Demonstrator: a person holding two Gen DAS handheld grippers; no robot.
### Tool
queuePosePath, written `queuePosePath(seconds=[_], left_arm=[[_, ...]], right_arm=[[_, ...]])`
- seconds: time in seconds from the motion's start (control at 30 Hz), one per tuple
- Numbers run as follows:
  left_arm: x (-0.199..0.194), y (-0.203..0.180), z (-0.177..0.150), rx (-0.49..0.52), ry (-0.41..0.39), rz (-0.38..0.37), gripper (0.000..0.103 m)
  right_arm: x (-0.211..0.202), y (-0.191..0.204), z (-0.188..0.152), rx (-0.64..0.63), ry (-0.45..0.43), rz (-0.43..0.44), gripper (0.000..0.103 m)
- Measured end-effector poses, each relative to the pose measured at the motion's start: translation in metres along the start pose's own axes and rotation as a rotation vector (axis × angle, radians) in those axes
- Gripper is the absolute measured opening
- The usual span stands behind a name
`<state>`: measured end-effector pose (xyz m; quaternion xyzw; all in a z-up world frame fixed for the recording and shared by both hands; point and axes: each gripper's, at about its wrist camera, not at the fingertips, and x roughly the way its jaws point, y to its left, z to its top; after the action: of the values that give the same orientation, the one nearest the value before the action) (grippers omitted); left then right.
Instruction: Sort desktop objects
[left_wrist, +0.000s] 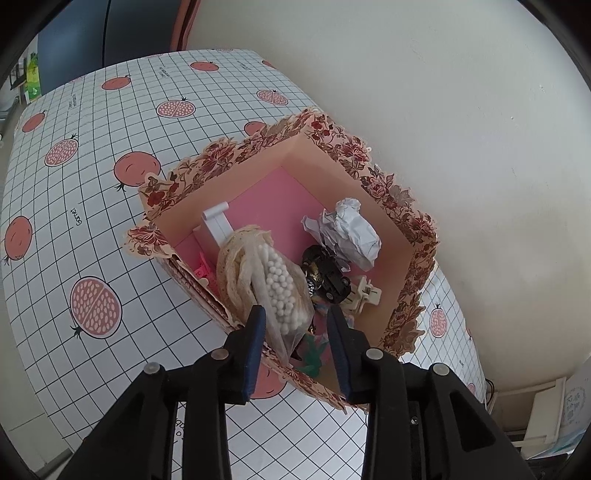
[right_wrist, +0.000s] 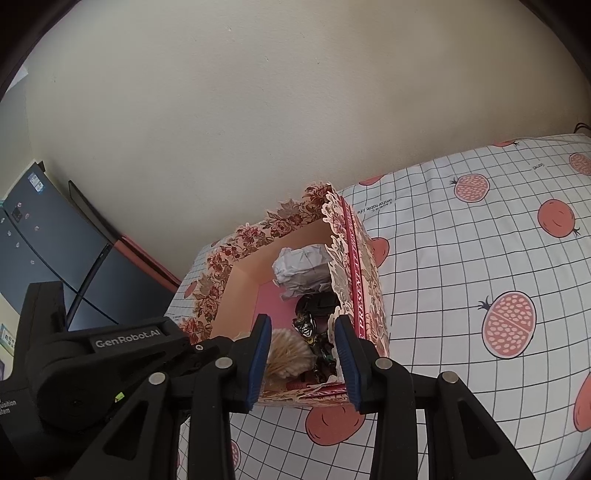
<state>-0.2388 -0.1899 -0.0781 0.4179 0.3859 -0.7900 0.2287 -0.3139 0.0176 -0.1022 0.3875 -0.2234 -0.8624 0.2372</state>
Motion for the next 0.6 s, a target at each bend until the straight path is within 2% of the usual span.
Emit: queuePosePath(seconds=[0.13, 0.23, 0.37, 0.6], left_arm=[[-0.005, -0.005, -0.003, 0.010, -0.005, -0.011, 0.037], [-0.010, -0.009, -0.004, 0.015, -0.007, -0.025, 0.044], [-0.016, -0.014, -0.008, 0.023, -0.007, -0.035, 0.044], [-0.028, -0.025, -0.017, 0.062, -0.020, -0.048, 0.051]], right_arm=[[-0.005, -0.001, 0.002, 0.002, -0.002, 0.002, 0.039], [-0.010, -0.001, 0.003, -0.015, -0.009, -0.011, 0.039], [-0.017, -0.005, 0.002, -0.032, -0.008, -0.064, 0.039], [-0.043, -0.025, 0.005, 0.028, -0.039, -0.073, 0.039]])
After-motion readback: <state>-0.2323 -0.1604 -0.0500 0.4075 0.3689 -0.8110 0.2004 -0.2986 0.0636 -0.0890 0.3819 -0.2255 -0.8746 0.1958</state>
